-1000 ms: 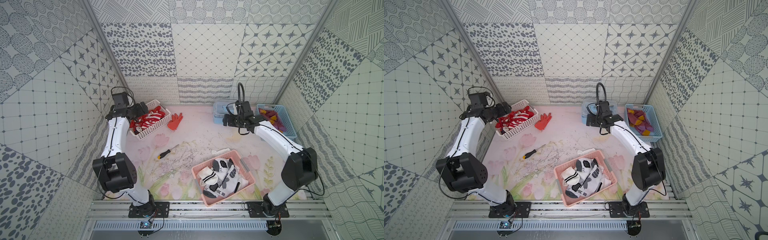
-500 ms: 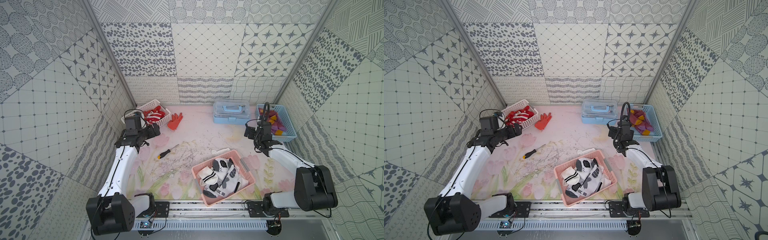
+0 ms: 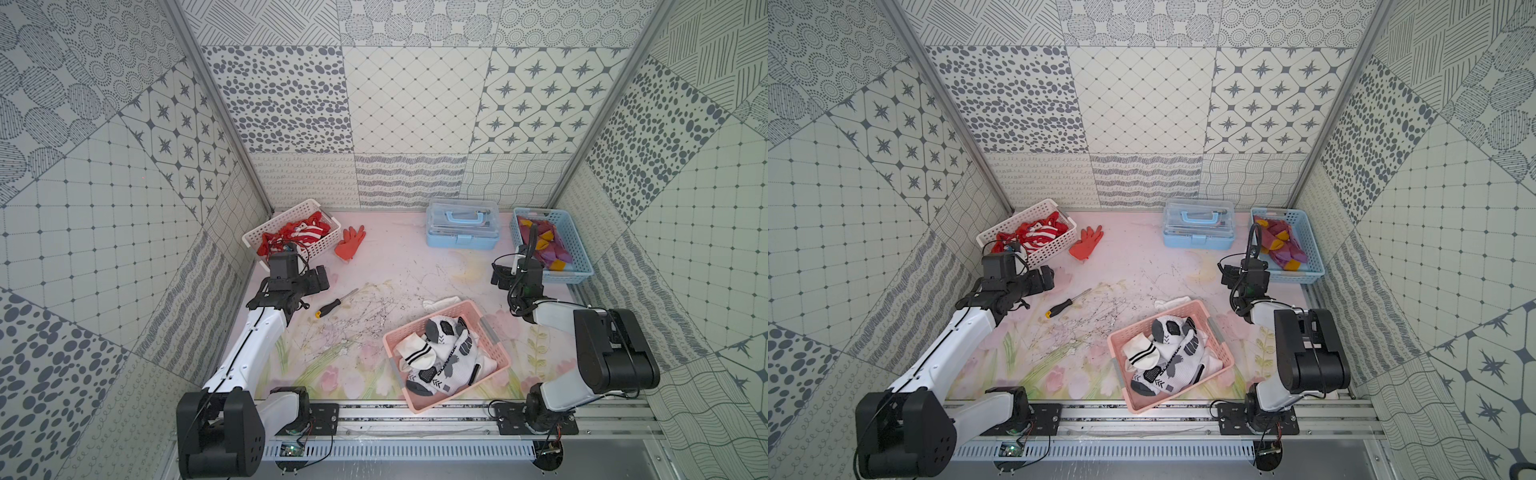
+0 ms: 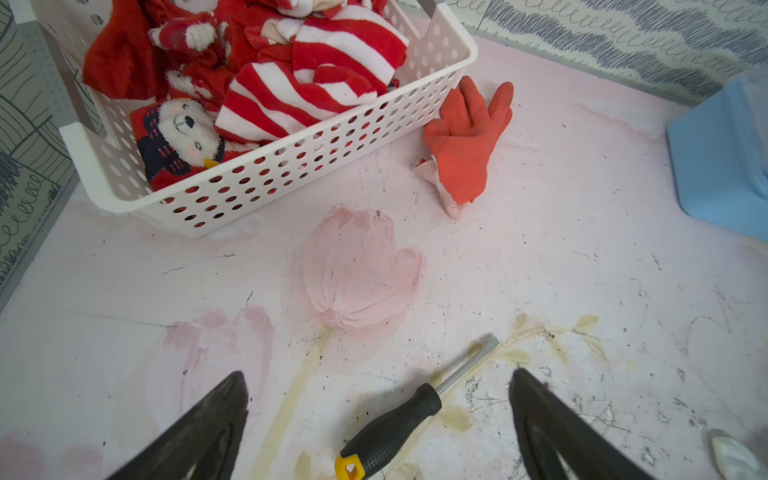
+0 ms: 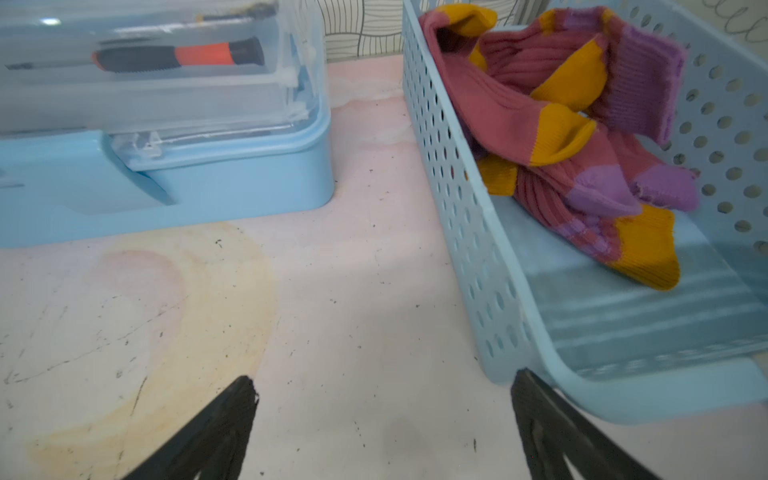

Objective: Sort the socks into the basket by color
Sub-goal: Reset both arms

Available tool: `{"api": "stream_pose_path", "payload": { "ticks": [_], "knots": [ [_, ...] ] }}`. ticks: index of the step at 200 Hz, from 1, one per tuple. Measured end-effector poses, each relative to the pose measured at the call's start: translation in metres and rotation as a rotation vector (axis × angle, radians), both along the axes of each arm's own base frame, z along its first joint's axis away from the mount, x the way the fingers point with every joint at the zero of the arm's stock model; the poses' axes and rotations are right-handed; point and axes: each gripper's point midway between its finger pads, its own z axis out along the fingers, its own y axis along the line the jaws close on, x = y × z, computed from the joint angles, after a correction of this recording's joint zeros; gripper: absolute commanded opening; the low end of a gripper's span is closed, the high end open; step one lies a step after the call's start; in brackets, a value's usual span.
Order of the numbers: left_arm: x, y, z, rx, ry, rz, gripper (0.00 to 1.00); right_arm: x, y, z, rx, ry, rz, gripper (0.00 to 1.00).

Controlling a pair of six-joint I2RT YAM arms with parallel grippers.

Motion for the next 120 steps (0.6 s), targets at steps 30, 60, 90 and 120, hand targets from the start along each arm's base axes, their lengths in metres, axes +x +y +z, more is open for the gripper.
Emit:
{"api": "stream_pose_path", "payload": {
  "ticks": [30, 60, 90, 120],
  "knots": [
    [0.001, 0.006, -0.024, 0.051, -0.001, 0.004, 0.98, -0.014, 0.005, -0.01, 0.002, -0.038, 0.035, 0.98],
    [0.003, 0.01, -0.054, 0.098, -0.004, 0.008, 0.98, -0.025, 0.01, -0.02, 0.003, -0.052, 0.072, 0.98],
    [0.005, 0.015, -0.076, 0.127, -0.017, 0.016, 0.98, -0.019, 0.012, -0.008, 0.001, -0.107, 0.087, 0.98],
    [0.008, 0.018, -0.088, 0.141, -0.046, 0.03, 0.98, -0.017, 0.013, -0.004, 0.004, -0.127, 0.094, 0.98]
  ]
}}
